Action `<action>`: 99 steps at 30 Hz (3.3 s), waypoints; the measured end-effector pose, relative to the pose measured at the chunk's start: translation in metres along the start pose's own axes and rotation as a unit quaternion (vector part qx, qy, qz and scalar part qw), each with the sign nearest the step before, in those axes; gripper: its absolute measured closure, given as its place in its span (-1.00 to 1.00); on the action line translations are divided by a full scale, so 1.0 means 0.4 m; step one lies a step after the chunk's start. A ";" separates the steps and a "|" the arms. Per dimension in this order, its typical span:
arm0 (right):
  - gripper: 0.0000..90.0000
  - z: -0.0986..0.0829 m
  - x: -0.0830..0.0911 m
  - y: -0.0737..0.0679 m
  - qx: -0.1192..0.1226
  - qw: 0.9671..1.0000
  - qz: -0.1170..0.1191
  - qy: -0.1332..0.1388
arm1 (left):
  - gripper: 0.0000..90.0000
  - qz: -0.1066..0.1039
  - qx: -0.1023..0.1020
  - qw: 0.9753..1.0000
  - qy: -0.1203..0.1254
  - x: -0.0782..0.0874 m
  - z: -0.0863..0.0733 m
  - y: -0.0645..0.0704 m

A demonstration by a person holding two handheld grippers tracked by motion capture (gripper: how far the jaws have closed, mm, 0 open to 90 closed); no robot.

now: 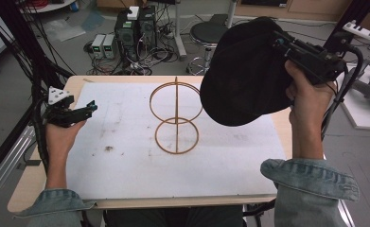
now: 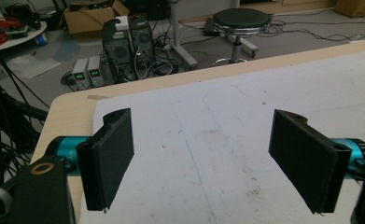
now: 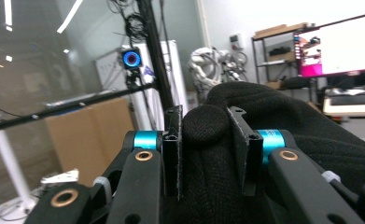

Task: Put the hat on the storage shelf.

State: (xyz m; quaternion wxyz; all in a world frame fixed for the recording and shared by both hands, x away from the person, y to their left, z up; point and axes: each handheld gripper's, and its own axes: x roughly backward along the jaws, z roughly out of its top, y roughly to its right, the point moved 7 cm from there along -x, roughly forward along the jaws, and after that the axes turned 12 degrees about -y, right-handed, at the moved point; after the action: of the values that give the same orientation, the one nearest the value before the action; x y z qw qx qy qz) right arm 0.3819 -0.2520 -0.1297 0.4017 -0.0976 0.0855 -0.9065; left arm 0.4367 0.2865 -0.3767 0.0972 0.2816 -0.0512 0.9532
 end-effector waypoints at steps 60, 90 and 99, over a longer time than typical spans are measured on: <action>0.52 -0.211 -0.403 -0.070 -0.075 0.983 0.095 -0.140 | -0.50 0.001 0.002 1.000 0.002 0.006 -0.003 -0.012; 0.40 -0.288 -0.499 -0.058 -0.061 0.978 0.044 -0.195 | -0.50 0.000 0.002 1.000 0.003 0.003 -0.002 -0.009; 0.34 -0.303 -0.509 -0.049 -0.064 0.978 0.033 -0.198 | -0.50 0.000 0.001 1.000 0.002 0.004 -0.002 -0.010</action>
State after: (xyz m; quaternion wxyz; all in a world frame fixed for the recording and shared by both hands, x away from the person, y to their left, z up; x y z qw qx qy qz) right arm 0.4722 -0.0779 -0.2643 0.4336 -0.2979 0.0655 -0.8479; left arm 0.4359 0.2907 -0.3766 0.0974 0.2794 -0.0496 0.9539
